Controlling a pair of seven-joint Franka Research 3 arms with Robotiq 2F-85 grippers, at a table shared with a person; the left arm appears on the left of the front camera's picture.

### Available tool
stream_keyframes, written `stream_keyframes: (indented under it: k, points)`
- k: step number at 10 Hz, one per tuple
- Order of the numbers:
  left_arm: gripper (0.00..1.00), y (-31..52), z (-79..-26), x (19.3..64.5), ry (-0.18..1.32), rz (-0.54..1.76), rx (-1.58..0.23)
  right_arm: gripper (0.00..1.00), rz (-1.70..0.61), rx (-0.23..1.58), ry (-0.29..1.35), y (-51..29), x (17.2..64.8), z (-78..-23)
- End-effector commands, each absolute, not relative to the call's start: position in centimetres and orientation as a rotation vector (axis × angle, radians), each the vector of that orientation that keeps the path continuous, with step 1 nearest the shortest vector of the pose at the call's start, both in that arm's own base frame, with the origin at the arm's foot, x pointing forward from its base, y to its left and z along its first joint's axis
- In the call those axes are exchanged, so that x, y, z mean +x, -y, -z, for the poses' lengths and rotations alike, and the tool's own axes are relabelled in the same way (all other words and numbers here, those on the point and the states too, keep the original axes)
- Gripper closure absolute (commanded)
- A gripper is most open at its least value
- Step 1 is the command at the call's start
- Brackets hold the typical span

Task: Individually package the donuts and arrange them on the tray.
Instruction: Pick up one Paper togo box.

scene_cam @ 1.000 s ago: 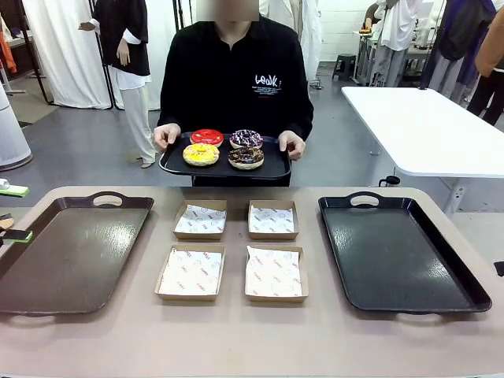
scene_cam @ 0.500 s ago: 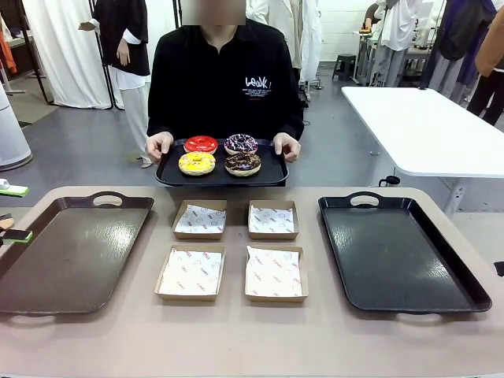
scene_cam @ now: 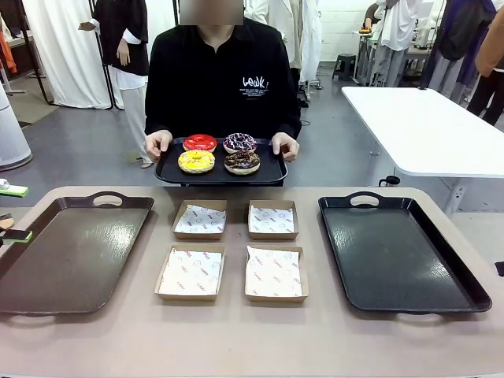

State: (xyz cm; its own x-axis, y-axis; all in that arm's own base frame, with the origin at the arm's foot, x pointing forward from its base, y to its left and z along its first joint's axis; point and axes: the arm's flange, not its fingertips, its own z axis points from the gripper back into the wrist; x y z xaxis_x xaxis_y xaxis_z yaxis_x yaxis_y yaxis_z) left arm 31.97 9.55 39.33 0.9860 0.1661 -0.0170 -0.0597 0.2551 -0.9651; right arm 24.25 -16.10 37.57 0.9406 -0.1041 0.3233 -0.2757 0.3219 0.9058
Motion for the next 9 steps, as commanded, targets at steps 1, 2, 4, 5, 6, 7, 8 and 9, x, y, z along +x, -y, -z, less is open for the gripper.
stream_keyframes:
  k: [1, 2, 4, 5, 6, 7, 8, 9]
  points:
    - [0.0, -9.7, -39.5, 31.9, 0.101, -0.15, -1.315, 0.0, -0.115, 1.261, 0.368, 16.1, 24.5, -37.6]
    - [0.0, -9.7, -39.5, 31.9, 0.101, -0.15, -1.315, 0.0, -0.115, 1.261, 0.368, 16.1, 24.5, -37.6]
    - [0.0, -9.7, -39.5, 31.9, 0.101, -0.15, -1.315, 0.0, -0.115, 1.261, 0.368, 16.1, 24.5, -37.6]
    - [0.0, -9.7, -39.5, 31.9, 0.101, -0.15, -1.315, 0.0, -0.115, 1.261, 0.368, 16.1, 24.5, -37.6]
    - [0.0, -9.7, -39.5, 31.9, 0.101, -0.15, -1.315, 0.0, -0.117, 1.245, 0.35, 16.1, 24.3, -37.6]
    - [0.0, -9.7, -39.5, 31.9, 0.101, -0.15, -1.315, 0.0, -0.145, 1.187, 0.34, 14.1, 26.1, -39.6]
    - [0.0, -9.7, -39.5, 31.9, 0.101, -0.15, -1.315, 0.0, -0.103, 1.136, 0.336, 11.9, 28.7, -41.8]
    - [0.0, -9.7, -39.5, 31.9, 0.101, -0.15, -1.315, 0.0, -0.11, 1.052, 0.306, 9.5, 31.3, -43.9]
